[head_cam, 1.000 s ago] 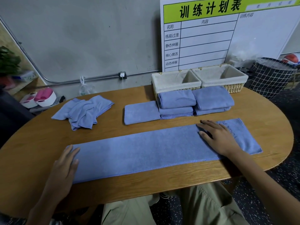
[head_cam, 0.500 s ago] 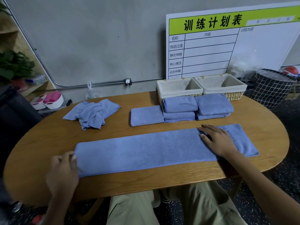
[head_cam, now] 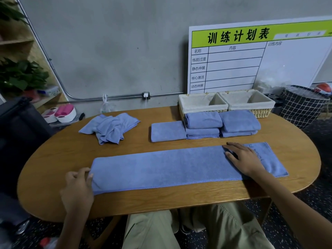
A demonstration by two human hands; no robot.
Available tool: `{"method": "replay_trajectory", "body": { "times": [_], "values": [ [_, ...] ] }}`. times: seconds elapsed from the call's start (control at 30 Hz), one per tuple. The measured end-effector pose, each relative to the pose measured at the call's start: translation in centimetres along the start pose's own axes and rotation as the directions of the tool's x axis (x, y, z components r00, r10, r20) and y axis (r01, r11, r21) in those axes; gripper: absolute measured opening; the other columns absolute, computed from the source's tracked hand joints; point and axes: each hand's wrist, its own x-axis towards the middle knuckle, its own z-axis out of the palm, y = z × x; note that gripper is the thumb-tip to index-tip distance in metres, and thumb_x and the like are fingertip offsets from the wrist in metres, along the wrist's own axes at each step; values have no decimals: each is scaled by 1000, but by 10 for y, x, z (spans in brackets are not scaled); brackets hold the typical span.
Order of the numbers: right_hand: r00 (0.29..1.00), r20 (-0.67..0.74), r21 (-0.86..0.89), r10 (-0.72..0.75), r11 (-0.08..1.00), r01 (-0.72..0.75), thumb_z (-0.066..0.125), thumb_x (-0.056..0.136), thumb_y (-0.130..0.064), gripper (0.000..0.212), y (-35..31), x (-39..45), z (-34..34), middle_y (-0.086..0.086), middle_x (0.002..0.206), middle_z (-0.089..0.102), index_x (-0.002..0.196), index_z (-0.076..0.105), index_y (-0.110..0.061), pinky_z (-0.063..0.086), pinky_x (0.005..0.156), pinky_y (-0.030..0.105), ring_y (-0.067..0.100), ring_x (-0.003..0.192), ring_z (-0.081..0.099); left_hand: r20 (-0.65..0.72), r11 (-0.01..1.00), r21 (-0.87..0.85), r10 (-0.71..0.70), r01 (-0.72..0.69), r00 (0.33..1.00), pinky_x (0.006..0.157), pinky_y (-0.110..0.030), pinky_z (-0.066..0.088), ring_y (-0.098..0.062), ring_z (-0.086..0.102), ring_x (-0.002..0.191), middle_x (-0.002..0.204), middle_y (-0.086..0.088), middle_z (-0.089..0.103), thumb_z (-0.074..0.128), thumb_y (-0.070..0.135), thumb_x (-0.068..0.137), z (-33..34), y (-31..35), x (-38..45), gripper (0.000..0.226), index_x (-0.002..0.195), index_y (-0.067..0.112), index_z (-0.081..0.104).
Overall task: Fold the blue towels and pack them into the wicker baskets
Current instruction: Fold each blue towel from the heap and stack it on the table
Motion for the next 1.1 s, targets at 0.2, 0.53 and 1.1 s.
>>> {"method": "replay_trajectory", "body": {
  "times": [0.2, 0.53, 1.1],
  "values": [
    [1000, -15, 8, 14, 1000, -13, 36, 98, -53, 52, -3, -2, -2, -3, 149, 50, 140, 56, -28, 32, 111, 47, 22, 140, 42, 45, 997, -55, 57, -55, 997, 47, -30, 33, -19, 45, 57, 101, -15, 53, 54, 19, 101, -4, 6, -3, 21, 115, 10, 66],
    [997, -81, -5, -21, 1000, 20, 32, 93, -58, 60, 2, 0, 4, -1, 143, 56, 134, 61, -27, 39, 106, 51, 23, 133, 50, 94, 991, -130, 31, -19, 995, 59, -39, 40, -25, 47, 78, 109, -14, 44, 58, 20, 99, -19, 1, -2, 33, 131, 13, 59],
    [992, -120, -2, -43, 999, 43, 35, 94, -55, 56, 4, 1, 9, 0, 143, 57, 135, 60, -25, 37, 107, 50, 23, 136, 48, 112, 991, -135, 3, 12, 994, 68, -39, 42, -22, 49, 89, 106, -11, 49, 65, 25, 95, -14, -8, -2, 38, 131, 14, 59]
  ]
}}
